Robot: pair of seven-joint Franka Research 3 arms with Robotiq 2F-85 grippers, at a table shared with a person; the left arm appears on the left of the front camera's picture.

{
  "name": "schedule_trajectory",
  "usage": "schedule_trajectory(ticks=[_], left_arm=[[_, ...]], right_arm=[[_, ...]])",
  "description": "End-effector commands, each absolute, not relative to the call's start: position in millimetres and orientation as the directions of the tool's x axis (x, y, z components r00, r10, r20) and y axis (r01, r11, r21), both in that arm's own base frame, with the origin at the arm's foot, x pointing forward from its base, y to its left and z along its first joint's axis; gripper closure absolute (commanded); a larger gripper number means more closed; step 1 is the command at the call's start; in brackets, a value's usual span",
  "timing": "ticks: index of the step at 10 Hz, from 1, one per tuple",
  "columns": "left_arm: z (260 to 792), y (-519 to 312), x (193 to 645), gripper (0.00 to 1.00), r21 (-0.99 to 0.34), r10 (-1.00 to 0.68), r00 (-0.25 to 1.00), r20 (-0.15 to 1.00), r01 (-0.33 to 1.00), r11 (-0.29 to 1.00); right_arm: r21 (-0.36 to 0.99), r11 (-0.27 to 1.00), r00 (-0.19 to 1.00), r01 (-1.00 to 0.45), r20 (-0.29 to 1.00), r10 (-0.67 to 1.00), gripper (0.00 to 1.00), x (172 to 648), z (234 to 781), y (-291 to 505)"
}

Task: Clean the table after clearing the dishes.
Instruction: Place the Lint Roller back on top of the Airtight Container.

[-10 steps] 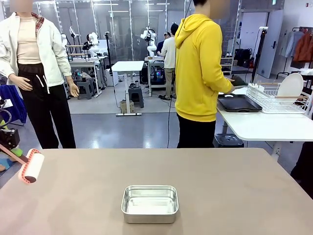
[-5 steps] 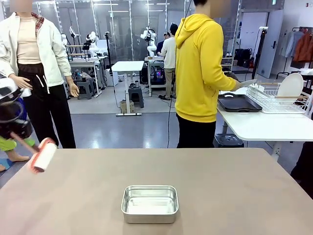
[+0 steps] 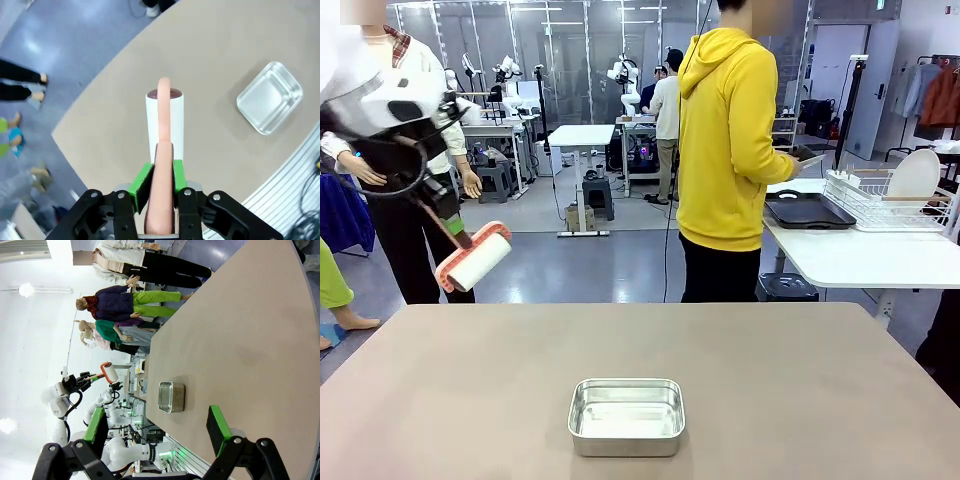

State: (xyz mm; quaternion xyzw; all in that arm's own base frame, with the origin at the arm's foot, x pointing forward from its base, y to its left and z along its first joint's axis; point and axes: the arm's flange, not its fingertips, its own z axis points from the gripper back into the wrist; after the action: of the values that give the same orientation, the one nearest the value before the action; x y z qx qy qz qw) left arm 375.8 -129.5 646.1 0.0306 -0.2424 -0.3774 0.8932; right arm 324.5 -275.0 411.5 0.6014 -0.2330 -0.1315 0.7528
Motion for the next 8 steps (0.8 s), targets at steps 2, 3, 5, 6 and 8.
schedule_trajectory(ticks=[2, 3, 5, 6, 8], left_arm=[[662.1, -217.0, 354.8, 0.78, 0.389, -0.909, 0.331, 0.252, 0.826, 0.409], [654.4, -254.4, 342.6, 0.78, 0.382, -0.949, 0.221, 0.226, 0.876, 0.295], [626.2, -315.2, 314.9, 0.78, 0.335, -0.979, 0.052, 0.197, 0.935, 0.117], [608.6, -333.3, 308.4, 0.78, 0.319, -0.987, 0.014, 0.159, 0.946, 0.064], [572.3, -358.2, 295.3, 0.78, 0.166, -0.98, 0.01, 0.2, 0.985, 0.044]], right_arm=[[0.964, 0.247, 0.856, -0.097, 0.207, -0.473, 0.0, 323.5, 415.0, -273.9], [0.964, 0.247, 0.856, -0.097, 0.207, -0.473, 0.0, 323.5, 415.0, -273.9], [0.964, 0.247, 0.856, -0.097, 0.207, -0.473, 0.0, 323.5, 415.0, -273.9], [0.964, 0.247, 0.856, -0.097, 0.207, -0.473, 0.0, 323.5, 415.0, -273.9], [0.964, 0.247, 0.856, -0.097, 0.207, -0.473, 0.0, 323.5, 415.0, -273.9]])
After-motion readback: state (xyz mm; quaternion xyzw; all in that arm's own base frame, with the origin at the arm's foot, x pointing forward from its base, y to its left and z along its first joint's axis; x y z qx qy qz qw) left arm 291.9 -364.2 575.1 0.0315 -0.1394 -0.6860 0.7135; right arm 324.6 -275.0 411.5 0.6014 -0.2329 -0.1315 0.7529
